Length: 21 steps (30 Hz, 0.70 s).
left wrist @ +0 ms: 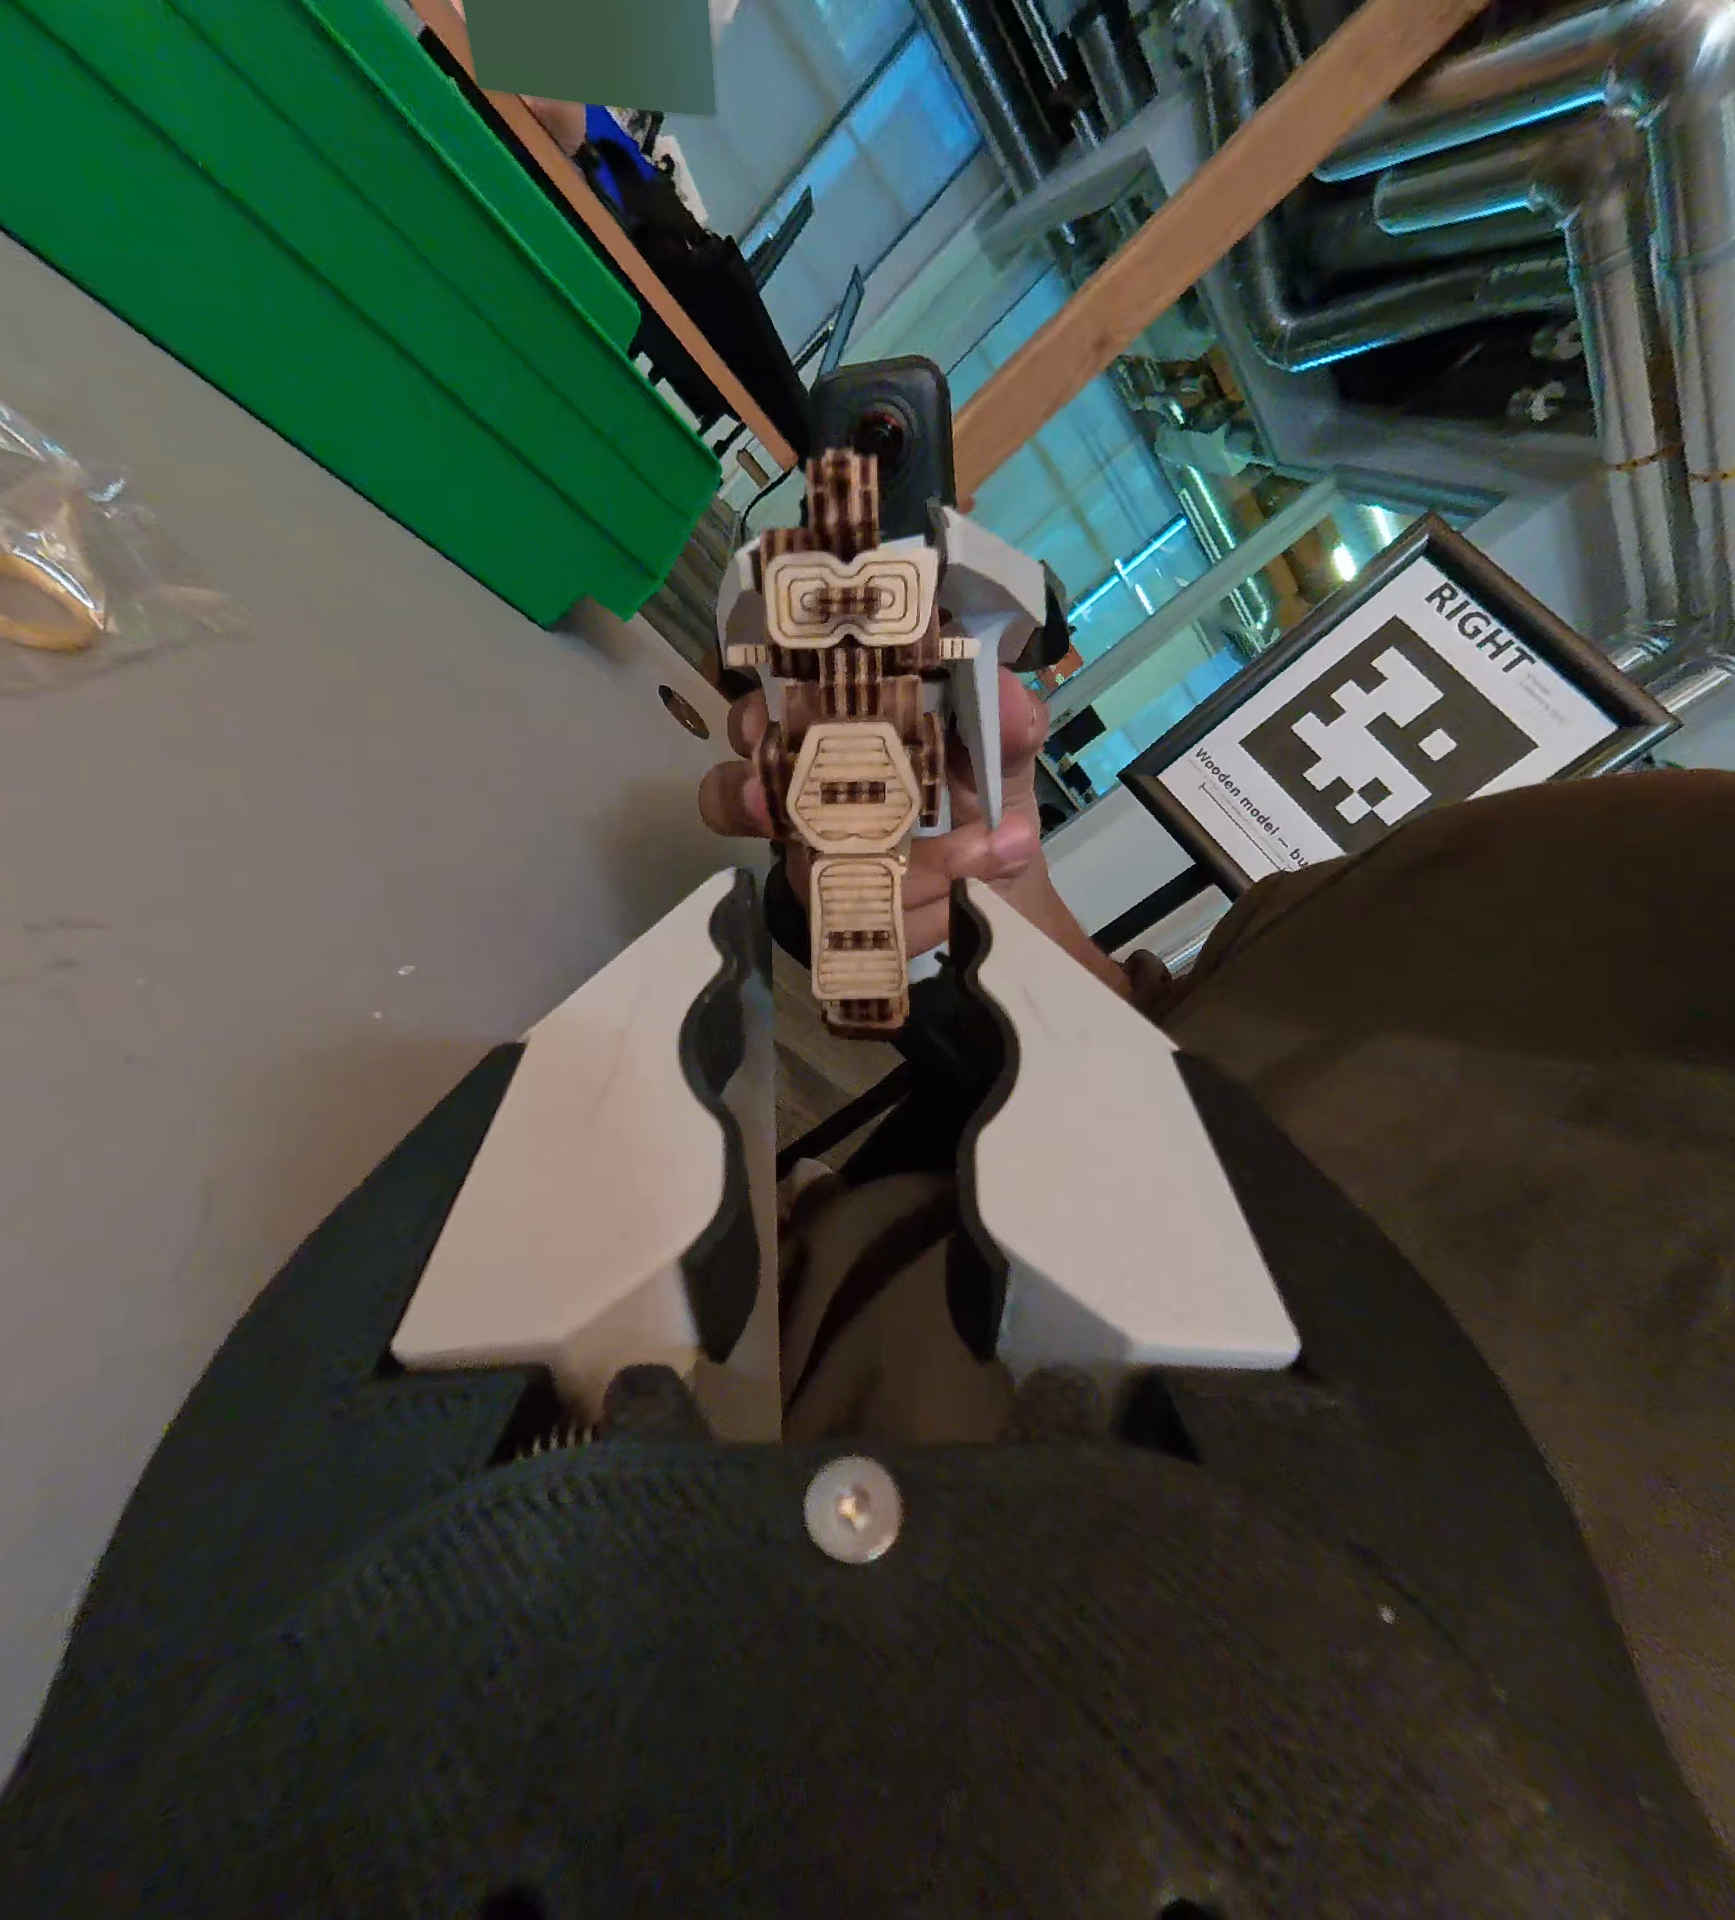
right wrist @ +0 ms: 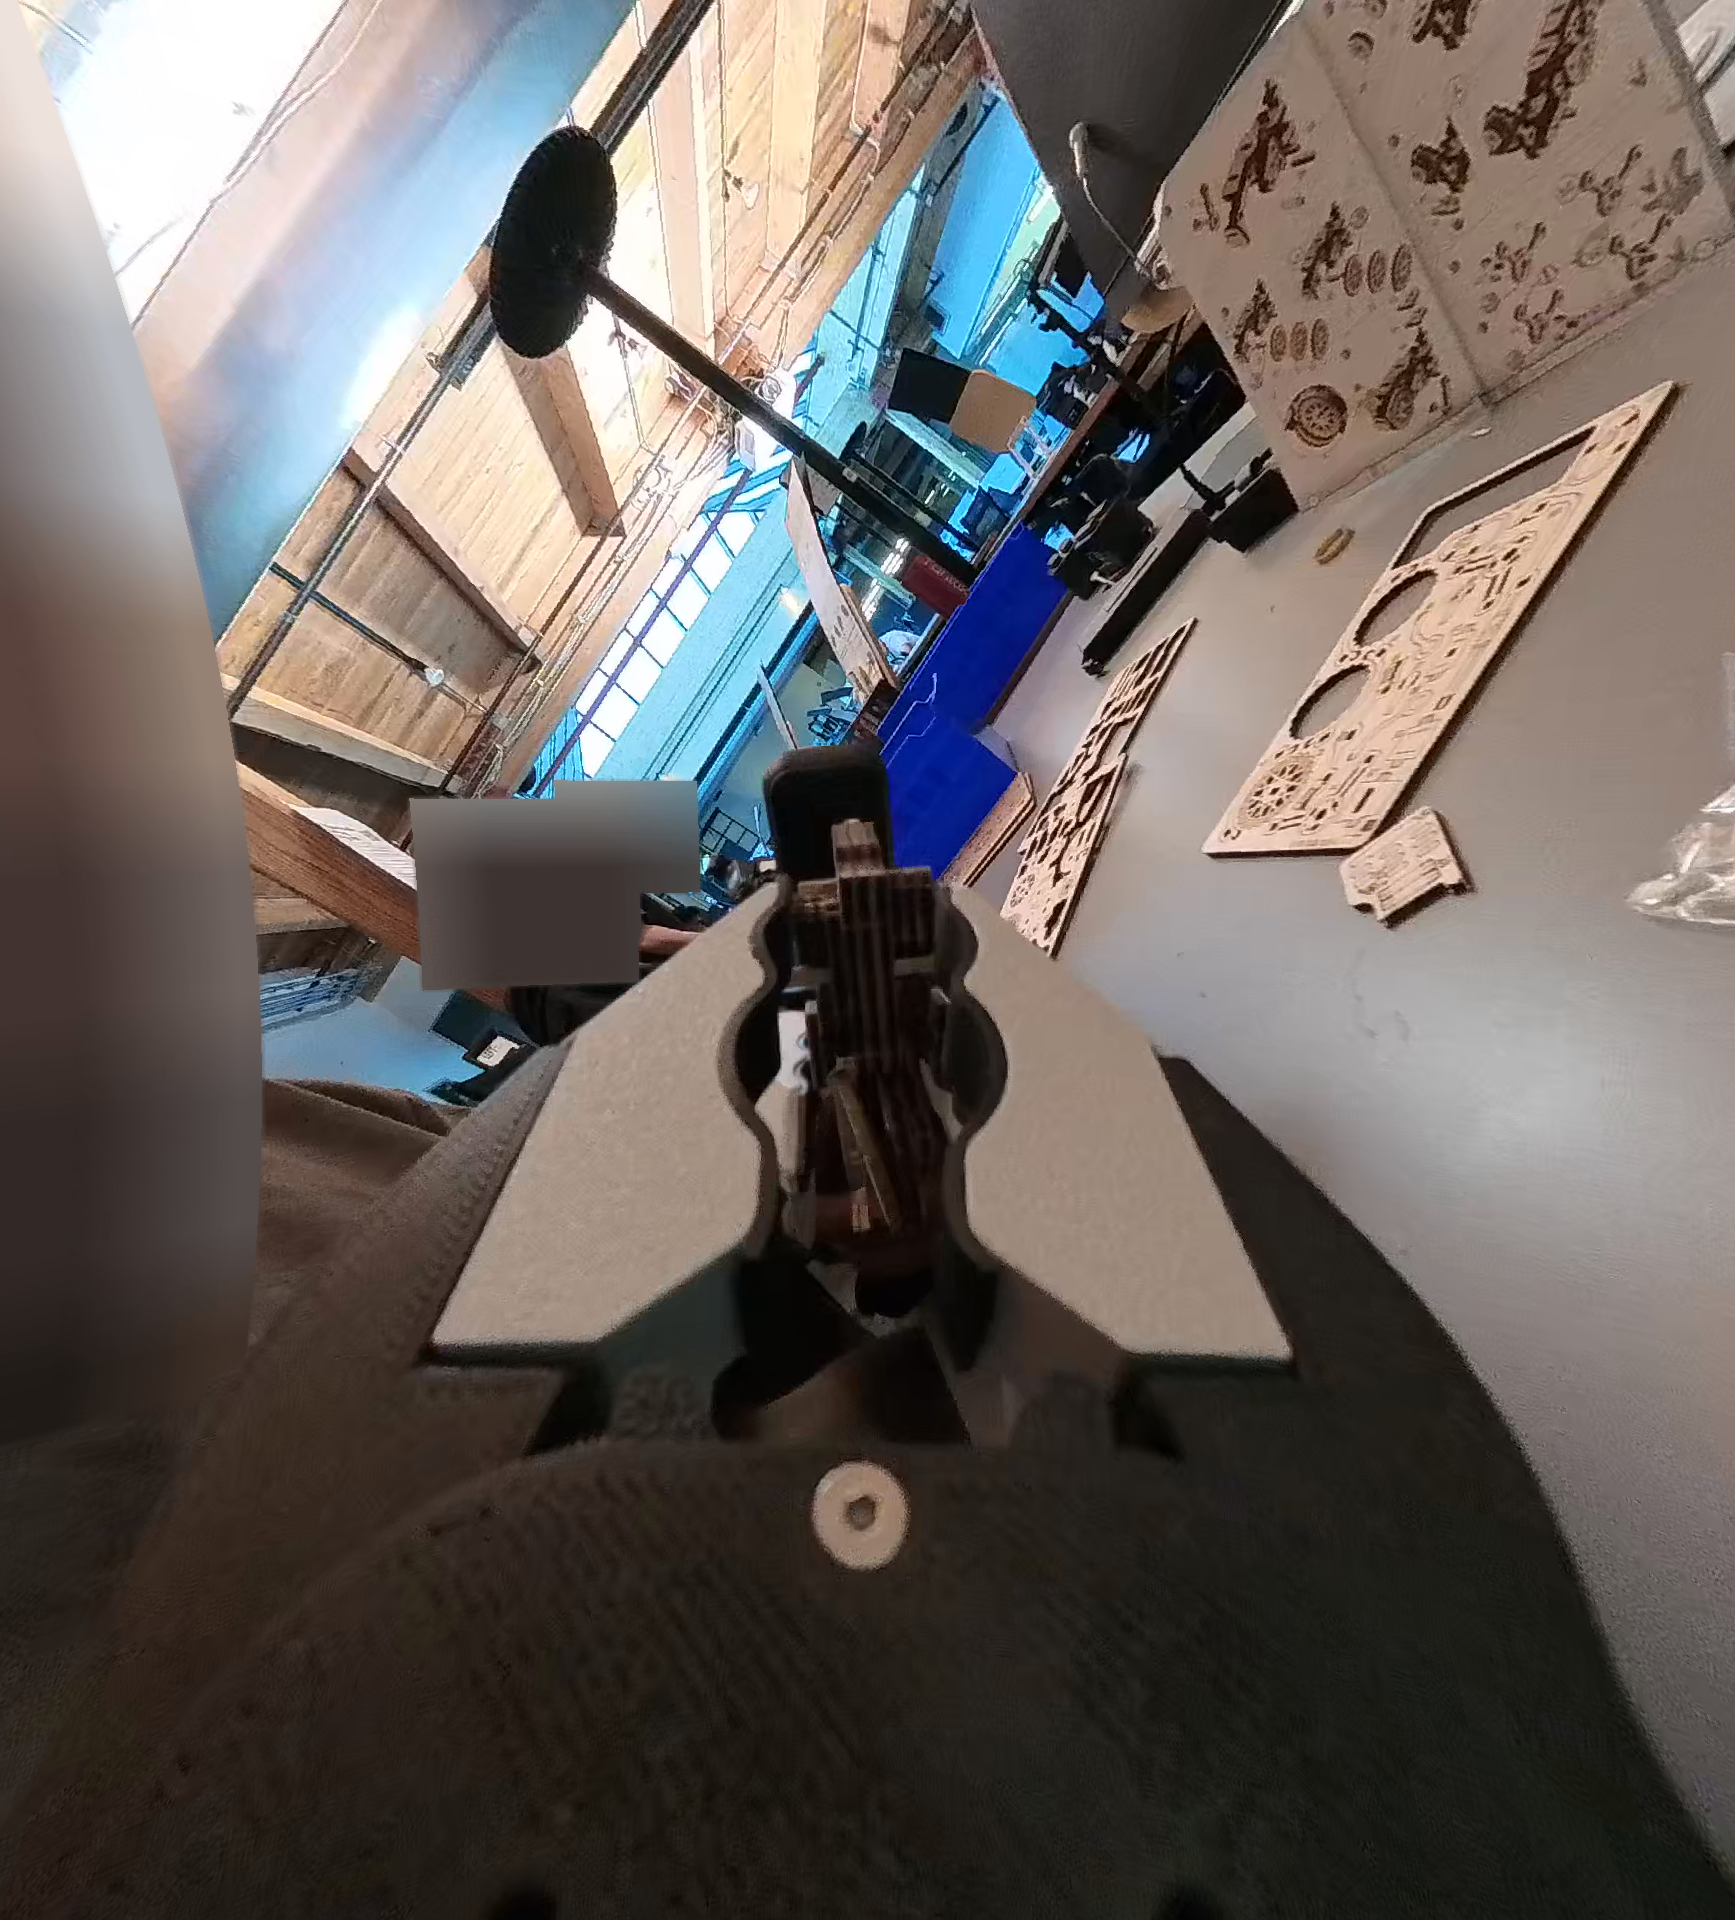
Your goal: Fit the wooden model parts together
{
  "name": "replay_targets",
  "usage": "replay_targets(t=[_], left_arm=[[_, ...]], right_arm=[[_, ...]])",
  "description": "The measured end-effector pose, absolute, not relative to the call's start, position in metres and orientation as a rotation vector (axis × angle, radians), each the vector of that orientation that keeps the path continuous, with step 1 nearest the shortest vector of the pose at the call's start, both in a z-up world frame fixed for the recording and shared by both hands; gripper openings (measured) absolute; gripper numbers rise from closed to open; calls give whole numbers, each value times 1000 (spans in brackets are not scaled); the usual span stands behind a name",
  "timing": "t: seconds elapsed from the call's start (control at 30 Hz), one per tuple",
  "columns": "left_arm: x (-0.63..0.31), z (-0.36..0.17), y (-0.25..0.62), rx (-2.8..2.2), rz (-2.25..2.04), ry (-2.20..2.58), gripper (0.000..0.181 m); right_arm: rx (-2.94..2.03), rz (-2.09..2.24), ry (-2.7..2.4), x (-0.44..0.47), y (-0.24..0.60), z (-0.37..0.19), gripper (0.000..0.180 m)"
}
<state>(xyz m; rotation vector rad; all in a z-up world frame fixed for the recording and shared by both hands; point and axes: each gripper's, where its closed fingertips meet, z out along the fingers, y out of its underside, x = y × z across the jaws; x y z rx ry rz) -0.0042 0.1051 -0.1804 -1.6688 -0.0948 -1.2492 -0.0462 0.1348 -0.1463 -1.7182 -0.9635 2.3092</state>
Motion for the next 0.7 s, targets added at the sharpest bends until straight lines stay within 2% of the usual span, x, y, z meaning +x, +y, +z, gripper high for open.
replay_targets(t=[0.2,0.4,0.53,0.7], left_arm=[[-5,-178,103,-1662,-1226,-74,15],[-7,-177,103,-1643,-1247,-93,13],[-13,-172,104,-1601,-1223,-98,13],[-26,-151,98,-1480,-1146,-39,14]], right_arm=[[-1728,2288,-978,-47,133,-147,25],[-1711,2243,-1012,-49,132,-146,25],[-1630,2185,-1045,-44,138,-135,42],[-1462,1887,-1296,-36,129,-136,41]])
